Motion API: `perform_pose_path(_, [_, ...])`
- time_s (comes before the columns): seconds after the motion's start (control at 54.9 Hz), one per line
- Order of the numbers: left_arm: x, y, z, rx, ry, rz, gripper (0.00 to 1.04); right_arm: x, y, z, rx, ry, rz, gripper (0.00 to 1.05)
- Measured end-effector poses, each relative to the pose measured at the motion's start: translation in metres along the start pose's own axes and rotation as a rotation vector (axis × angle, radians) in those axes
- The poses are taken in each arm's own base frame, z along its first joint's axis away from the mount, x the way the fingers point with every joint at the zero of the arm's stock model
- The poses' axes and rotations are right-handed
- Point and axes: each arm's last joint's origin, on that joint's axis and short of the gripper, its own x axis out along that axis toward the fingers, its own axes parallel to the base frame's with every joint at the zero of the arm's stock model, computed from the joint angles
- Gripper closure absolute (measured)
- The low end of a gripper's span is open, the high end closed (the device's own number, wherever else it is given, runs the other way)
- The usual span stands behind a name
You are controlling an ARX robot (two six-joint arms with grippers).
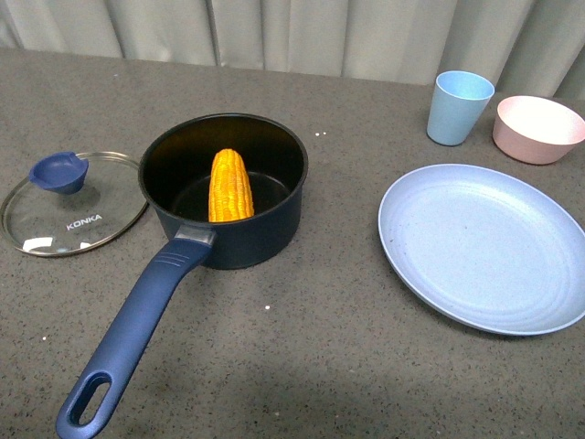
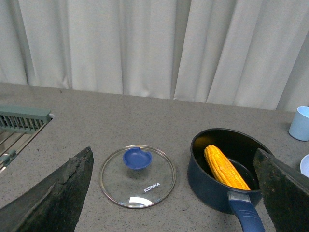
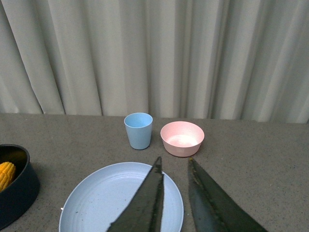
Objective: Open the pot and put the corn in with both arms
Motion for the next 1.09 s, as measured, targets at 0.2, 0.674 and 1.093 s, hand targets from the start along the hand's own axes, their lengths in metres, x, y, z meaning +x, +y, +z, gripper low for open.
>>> perform_pose_path(0.2, [0.0,0.0,0.0,0.0,0.0,0.0,0.07,-0.003,0.0,0.0,-0.002,-0.001,0.0,1.04])
perform_pose_path(0.674, [0.0,0.0,0.0,0.0,0.0,0.0,0.07,-0.015,0.0,-0.003,-0.003,0.005,0.002,1.0])
perform_pose_path(1.093, [0.0,0.0,0.0,0.0,0.0,0.0,0.07,-0.015,0.0,-0.003,-0.003,0.004,0.002,0.24])
